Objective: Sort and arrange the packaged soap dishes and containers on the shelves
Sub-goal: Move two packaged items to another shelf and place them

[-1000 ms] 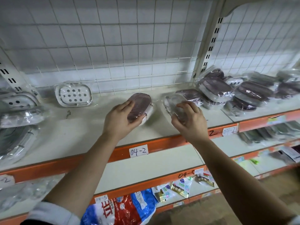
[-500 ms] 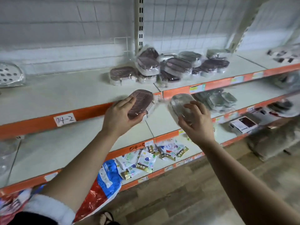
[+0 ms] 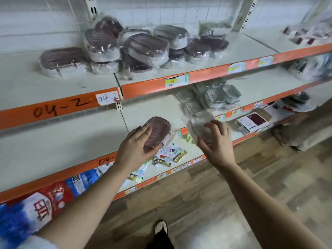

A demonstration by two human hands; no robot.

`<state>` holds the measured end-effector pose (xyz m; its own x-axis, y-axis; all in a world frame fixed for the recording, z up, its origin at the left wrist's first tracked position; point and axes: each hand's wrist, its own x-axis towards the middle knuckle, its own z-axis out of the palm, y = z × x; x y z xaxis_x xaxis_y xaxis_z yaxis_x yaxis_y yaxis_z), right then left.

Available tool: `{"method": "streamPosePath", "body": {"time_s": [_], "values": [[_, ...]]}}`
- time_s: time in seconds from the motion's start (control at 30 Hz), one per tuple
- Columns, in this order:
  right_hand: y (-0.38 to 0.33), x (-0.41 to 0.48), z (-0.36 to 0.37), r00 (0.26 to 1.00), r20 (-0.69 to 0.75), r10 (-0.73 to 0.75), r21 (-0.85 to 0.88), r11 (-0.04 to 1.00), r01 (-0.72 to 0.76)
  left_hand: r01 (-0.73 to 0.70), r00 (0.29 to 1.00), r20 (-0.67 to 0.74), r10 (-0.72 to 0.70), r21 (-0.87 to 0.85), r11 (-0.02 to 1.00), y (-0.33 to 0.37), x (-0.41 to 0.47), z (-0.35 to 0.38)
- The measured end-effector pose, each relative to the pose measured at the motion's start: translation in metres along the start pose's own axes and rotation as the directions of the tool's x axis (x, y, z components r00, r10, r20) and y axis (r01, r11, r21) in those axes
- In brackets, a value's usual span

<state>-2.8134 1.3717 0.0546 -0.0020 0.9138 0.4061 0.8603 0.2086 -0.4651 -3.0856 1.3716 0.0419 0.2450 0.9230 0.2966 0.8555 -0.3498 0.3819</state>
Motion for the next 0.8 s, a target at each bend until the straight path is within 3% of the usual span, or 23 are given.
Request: {"method": "streamPosePath", "body": {"time_s": [0.37,0.63,0.8], "values": [[0.110,0.060,0.072,0.993,0.101,0.061,0.037,0.997,-0.065,0.107,0.994,0.021,-0.107,-0.048,0.993,0.007,0.080,0.129],[0.173,0.117,0.105,0.992,0.128,0.010,0.020,1.000,-0.013,0.200,0.979,-0.026,-0.201,-0.022,0.979,0.007,0.112,0.191],[0.203,0.158,0.127,0.983,0.161,-0.093,-0.057,0.993,0.103,0.312,0.948,-0.053,-0.313,-0.028,0.950,0.011,0.131,0.222]]}}
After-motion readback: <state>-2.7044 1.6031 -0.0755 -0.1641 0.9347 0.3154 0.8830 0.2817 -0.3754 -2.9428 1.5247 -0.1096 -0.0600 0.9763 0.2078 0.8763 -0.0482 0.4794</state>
